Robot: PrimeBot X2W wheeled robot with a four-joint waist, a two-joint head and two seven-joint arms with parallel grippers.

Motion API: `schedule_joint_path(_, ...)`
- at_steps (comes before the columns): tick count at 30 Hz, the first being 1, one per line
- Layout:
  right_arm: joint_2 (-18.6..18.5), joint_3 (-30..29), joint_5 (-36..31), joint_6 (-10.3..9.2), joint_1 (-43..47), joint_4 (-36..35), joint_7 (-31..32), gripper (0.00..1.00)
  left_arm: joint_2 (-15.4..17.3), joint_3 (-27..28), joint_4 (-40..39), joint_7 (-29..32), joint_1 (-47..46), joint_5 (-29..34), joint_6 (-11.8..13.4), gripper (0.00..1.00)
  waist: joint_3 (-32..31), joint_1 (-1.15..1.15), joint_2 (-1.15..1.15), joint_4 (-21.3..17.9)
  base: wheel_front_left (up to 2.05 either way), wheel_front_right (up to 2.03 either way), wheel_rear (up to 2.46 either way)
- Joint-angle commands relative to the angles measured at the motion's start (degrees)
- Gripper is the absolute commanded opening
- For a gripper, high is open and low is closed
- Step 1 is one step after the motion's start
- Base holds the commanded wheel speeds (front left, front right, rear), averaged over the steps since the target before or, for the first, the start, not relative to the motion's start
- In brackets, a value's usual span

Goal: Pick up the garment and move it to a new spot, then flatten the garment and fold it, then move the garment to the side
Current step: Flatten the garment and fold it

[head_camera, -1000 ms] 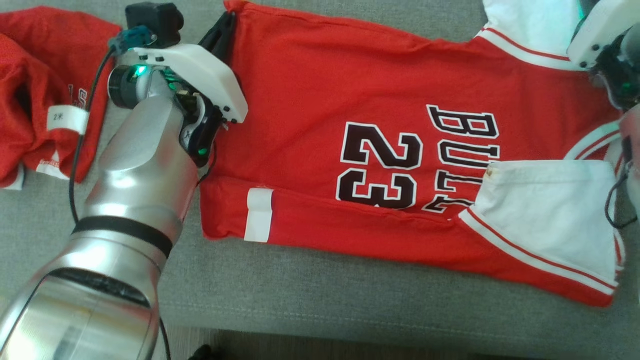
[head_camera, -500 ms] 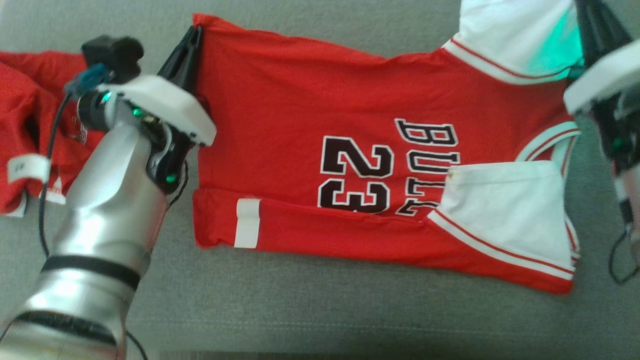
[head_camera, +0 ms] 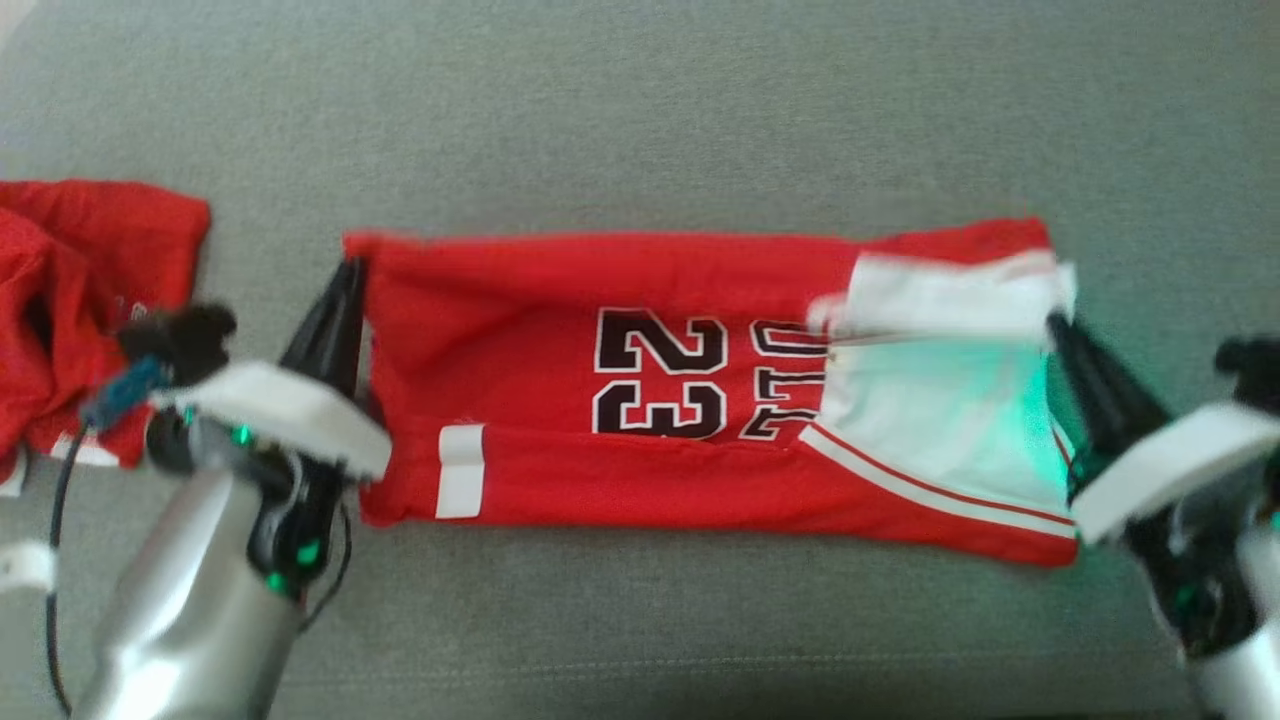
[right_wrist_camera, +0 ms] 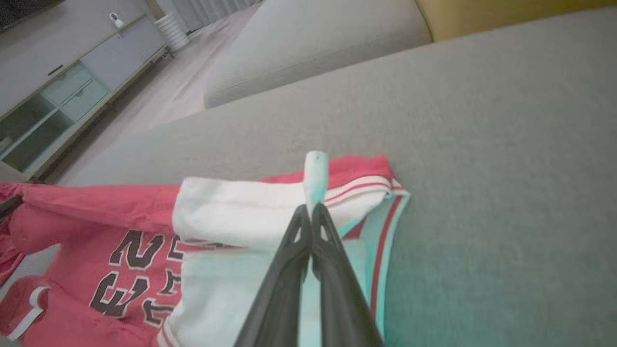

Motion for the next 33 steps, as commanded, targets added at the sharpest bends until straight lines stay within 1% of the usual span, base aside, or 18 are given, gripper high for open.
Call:
schedule_joint_path(1, -0.6, -0.1, 0.2, -0.04, 0.0, -2.6, 0.1, 0.00, 2.7, 2.8, -2.4, 0.2, -0.6, -0.3, 0.6, 0.00, -0.1, 0.00, 0.00, -0.2, 0.00, 0.00, 0.00)
schedule_joint_path(2, 0.0, -0.7, 0.0, -0.04, 1.6, -3.3, 0.4, 0.00, 3.0, 3.1, -3.9, 0.9, 1.1, -1.0, 1.0, 0.00, -0.3, 0.00, 0.00, -0.4, 0.00, 0.00, 0.00)
schedule_joint_path(5, 1.8, -1.8, -0.4, -0.04, 5.4, -5.4, 1.5, 0.00, 4.9, 3.2, -7.6, 3.2, 5.6, -1.0, 3.4, 0.00, -0.3, 0.00, 0.00, -0.9, 0.00, 0.00, 0.00)
schedule_joint_path(9, 3.3, -3.0, -2.0, -0.04, 9.0, -6.3, 3.2, 0.00, 5.8, 2.7, -10.9, 6.2, 10.0, -1.7, 5.3, 0.00, -0.4, 0.00, 0.00, -1.1, 0.00, 0.00, 0.00)
schedule_joint_path(10, 3.7, -3.2, -2.6, -0.04, 9.6, -6.4, 3.4, 0.33, 5.9, 2.5, -11.5, 6.5, 10.8, -1.6, 5.8, 0.26, -0.5, 0.00, 0.00, -1.1, 0.00, 0.00, 0.00)
schedule_joint_path(11, 4.2, -3.6, -2.9, -0.04, 10.1, -6.5, 3.5, 0.92, 6.0, 2.4, -11.7, 6.7, 11.4, -1.5, 6.4, 0.84, -0.6, 0.00, 0.00, -1.1, 0.00, 0.00, 0.00)
schedule_joint_path(12, 4.6, -3.8, -3.3, -0.04, 10.6, -6.8, 3.4, 1.00, 5.9, 2.2, -12.0, 6.7, 12.0, -1.4, 6.7, 1.00, -0.6, 0.00, 0.00, -1.0, 0.00, 0.00, 0.00)
schedule_joint_path(14, 5.3, -4.5, -4.8, -0.04, 11.6, -7.4, 2.8, 1.00, 5.8, 2.1, -12.4, 5.8, 12.8, -0.6, 7.6, 1.00, -0.9, 0.00, 0.00, -0.9, 0.00, 0.00, 0.00)
schedule_joint_path(17, 6.5, -5.6, -7.7, -0.04, 12.9, -9.9, 0.9, 1.00, 5.5, 2.3, -13.7, 2.5, 14.0, 1.4, 9.6, 1.00, -1.5, 0.00, 0.00, -1.0, 0.00, 0.00, 0.00)
schedule_joint_path(21, 8.8, -8.1, -13.0, -0.04, 14.0, -15.0, -2.7, 1.00, 5.4, 2.7, -17.0, -2.4, 15.7, 5.9, 13.7, 1.00, -2.3, 0.00, 0.00, -1.1, 0.00, 0.00, 0.00)
schedule_joint_path(23, 10.3, -9.2, -16.2, -0.04, 14.0, -17.6, -4.1, 1.00, 5.3, 3.4, -19.3, -3.6, 16.6, 8.3, 15.8, 1.00, -2.7, 0.00, 0.00, -1.3, 0.00, 0.00, 0.00)
schedule_joint_path(25, 11.7, -9.9, -19.2, -0.04, 13.8, -19.9, -4.6, 1.00, 5.1, 4.1, -22.0, -4.2, 17.3, 10.6, 17.4, 1.00, -3.1, 0.00, 0.00, -1.4, 0.00, 0.00, 0.00)
schedule_joint_path(28, 13.2, -10.2, -22.7, -0.04, 13.3, -22.6, -4.8, 1.00, 5.1, 4.7, -26.1, -4.6, 18.0, 14.4, 19.0, 1.00, -3.8, 0.00, 0.00, -1.3, 0.00, 0.00, 0.00)
schedule_joint_path(31, 14.3, -10.2, -24.6, -0.04, 13.4, -24.1, -4.5, 1.00, 4.9, 4.9, -29.8, -4.6, 18.8, 17.6, 20.0, 1.00, -4.3, 0.00, 0.00, -1.1, 0.00, 0.00, 0.00)
schedule_joint_path(33, 14.6, -10.1, -24.7, -0.04, 13.5, -24.3, -4.4, 1.00, 4.7, 4.9, -30.7, -4.6, 19.2, 18.2, 20.1, 1.00, -4.4, 0.00, 0.00, -1.0, 0.00, 0.00, 0.00)
